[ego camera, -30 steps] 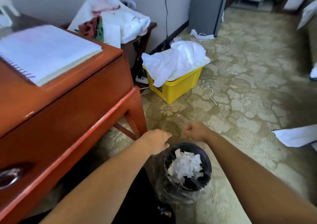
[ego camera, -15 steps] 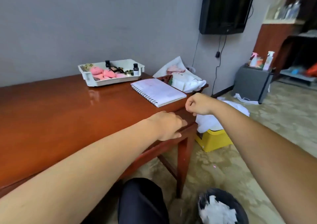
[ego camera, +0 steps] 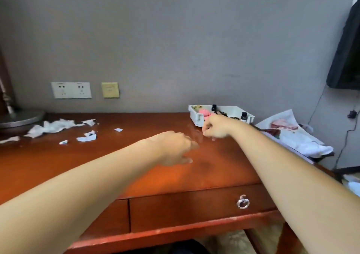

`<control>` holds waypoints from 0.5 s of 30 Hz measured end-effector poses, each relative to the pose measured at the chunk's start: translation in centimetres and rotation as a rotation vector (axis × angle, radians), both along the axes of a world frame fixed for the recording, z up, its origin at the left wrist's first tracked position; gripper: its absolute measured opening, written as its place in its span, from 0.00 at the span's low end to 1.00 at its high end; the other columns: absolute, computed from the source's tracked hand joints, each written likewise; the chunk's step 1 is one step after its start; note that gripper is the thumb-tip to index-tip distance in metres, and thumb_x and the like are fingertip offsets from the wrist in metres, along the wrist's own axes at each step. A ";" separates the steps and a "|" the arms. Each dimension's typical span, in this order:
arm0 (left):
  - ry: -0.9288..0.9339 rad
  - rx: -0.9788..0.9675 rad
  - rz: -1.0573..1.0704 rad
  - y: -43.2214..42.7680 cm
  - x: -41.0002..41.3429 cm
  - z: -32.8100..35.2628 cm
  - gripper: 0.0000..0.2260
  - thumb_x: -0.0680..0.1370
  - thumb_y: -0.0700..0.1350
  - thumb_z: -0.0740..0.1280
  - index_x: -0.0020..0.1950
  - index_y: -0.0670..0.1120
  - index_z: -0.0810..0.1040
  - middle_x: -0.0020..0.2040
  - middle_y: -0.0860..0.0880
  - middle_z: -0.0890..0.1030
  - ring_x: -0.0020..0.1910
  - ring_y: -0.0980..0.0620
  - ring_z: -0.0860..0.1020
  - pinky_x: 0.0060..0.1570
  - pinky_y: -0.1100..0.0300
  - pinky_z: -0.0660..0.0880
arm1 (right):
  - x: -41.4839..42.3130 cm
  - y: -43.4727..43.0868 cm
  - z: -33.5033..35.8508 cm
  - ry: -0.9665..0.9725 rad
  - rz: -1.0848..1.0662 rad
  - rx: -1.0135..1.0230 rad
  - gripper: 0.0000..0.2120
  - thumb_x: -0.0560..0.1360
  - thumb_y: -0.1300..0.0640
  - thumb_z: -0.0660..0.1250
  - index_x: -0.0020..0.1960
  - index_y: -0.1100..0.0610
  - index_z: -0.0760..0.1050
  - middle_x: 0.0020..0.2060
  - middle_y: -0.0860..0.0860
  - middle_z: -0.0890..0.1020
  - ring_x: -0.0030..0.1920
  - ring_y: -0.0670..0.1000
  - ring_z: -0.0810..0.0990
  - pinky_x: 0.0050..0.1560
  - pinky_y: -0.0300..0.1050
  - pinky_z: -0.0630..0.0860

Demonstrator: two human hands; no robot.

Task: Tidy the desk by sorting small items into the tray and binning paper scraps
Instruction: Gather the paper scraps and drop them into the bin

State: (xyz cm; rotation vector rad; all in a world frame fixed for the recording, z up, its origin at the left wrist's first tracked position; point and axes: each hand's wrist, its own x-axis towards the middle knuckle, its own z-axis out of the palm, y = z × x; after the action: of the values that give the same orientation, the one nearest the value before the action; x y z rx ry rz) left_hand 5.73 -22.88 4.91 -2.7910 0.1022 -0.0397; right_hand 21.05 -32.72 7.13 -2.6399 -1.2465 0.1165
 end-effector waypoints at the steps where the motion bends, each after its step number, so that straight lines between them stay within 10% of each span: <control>1: 0.002 -0.004 0.052 1.6 -1.3 0.0 0.23 0.80 0.54 0.59 0.73 0.49 0.63 0.71 0.47 0.70 0.69 0.45 0.69 0.66 0.48 0.68 | -0.7 1.9 -0.1 -0.004 0.034 -0.010 0.07 0.74 0.57 0.63 0.39 0.50 0.75 0.40 0.54 0.84 0.39 0.53 0.82 0.53 0.47 0.80; 5: 0.018 -0.060 0.276 7.4 -5.8 -0.1 0.23 0.80 0.53 0.59 0.74 0.50 0.62 0.72 0.48 0.68 0.70 0.46 0.68 0.68 0.48 0.67 | -3.7 8.1 -0.6 -0.006 0.169 -0.028 0.03 0.75 0.55 0.65 0.47 0.51 0.77 0.43 0.50 0.79 0.38 0.51 0.80 0.31 0.35 0.77; 8: 0.003 -0.110 0.467 11.4 -8.9 -0.5 0.24 0.80 0.53 0.59 0.75 0.50 0.60 0.74 0.49 0.66 0.72 0.47 0.66 0.70 0.50 0.65 | -5.3 13.1 -2.2 0.027 0.247 -0.040 0.07 0.74 0.54 0.66 0.51 0.52 0.79 0.50 0.52 0.80 0.52 0.54 0.80 0.51 0.43 0.76; 15: -0.066 -0.247 0.814 19.5 -13.5 -3.8 0.28 0.80 0.56 0.58 0.77 0.51 0.53 0.77 0.48 0.58 0.76 0.46 0.58 0.73 0.50 0.58 | -7.8 22.7 -7.2 0.031 0.311 -0.029 0.23 0.77 0.52 0.64 0.71 0.53 0.65 0.68 0.54 0.70 0.67 0.55 0.71 0.64 0.49 0.71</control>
State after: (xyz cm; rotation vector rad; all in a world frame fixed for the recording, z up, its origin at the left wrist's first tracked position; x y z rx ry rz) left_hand -7.81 -3.37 1.13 -2.8394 -1.1079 0.0606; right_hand 13.24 -10.04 -0.06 -2.4366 -1.6468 0.2256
